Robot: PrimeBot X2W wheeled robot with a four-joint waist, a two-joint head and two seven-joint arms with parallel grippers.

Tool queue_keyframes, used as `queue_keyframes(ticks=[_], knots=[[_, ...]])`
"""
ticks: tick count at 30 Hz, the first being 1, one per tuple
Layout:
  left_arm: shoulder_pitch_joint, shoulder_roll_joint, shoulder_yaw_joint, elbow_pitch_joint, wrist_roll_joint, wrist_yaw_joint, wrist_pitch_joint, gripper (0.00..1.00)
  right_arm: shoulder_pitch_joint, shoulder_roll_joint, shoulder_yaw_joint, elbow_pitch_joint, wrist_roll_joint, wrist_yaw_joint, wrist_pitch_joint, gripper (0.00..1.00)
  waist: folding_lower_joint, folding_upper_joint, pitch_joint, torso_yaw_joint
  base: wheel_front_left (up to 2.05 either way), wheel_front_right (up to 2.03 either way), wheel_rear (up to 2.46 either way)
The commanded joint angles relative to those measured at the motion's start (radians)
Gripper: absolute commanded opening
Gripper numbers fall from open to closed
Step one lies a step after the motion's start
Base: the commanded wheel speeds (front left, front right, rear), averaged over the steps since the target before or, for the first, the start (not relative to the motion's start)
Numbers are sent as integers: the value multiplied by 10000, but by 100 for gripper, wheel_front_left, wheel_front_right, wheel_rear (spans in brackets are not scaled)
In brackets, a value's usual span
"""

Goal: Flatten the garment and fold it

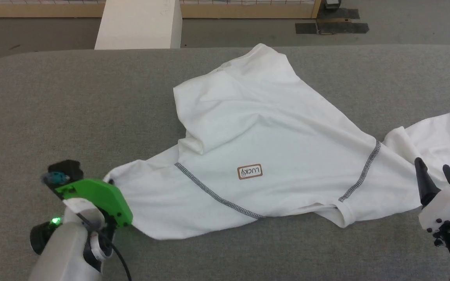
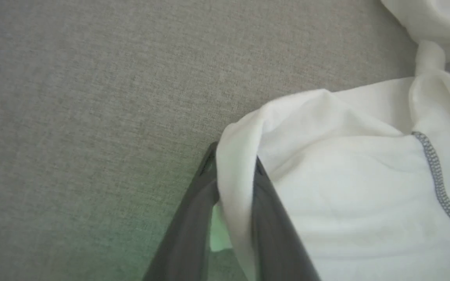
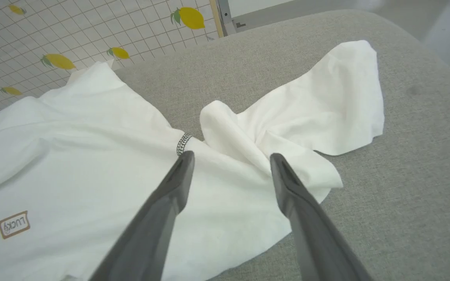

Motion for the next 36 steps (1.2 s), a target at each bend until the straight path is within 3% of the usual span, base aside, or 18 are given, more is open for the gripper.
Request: queue_keyframes(ticks=[1,6,11,12,13,19,23,30,36], knots=[[-371,65,297,87,-139,-53,-331,0,105,3,62,18,78,-15,-112,100,0,-1,86,-29,0,0,0],[-1291,422,1519,323,-547,-118,-1704,0,64,5,264,77,79,-15,-237,100,0,-1,310,-28,0,0,0],[-1629,842,1850,873,-650,-282,-1924,0,10,5,394,148,38,-15,-293,100,0,-1,479,5,0,0,0],[-1656,842,1926,1014,-734,-292,-1930,21,2,5,413,167,31,-15,-308,100,0,-1,499,12,0,0,0],[-1631,842,1927,1168,-742,-260,-1904,100,-12,6,450,211,42,-15,-336,100,0,-1,504,13,0,0,0],[-1325,735,1986,710,-543,-311,-2970,100,102,6,642,420,124,-15,-444,100,0,-1,317,63,0,0,0],[-1418,720,991,-246,227,-702,-3207,100,250,6,605,432,129,-15,-446,100,0,-1,195,192,0,0,0],[-2688,190,-823,-1004,1128,-832,-1716,100,172,6,983,395,273,-15,-410,100,0,-1,338,-88,0,0,0],[-3878,-479,-2456,-583,1155,-1756,409,100,91,6,1024,356,346,-15,-514,100,0,-1,674,-661,0,0,0]])
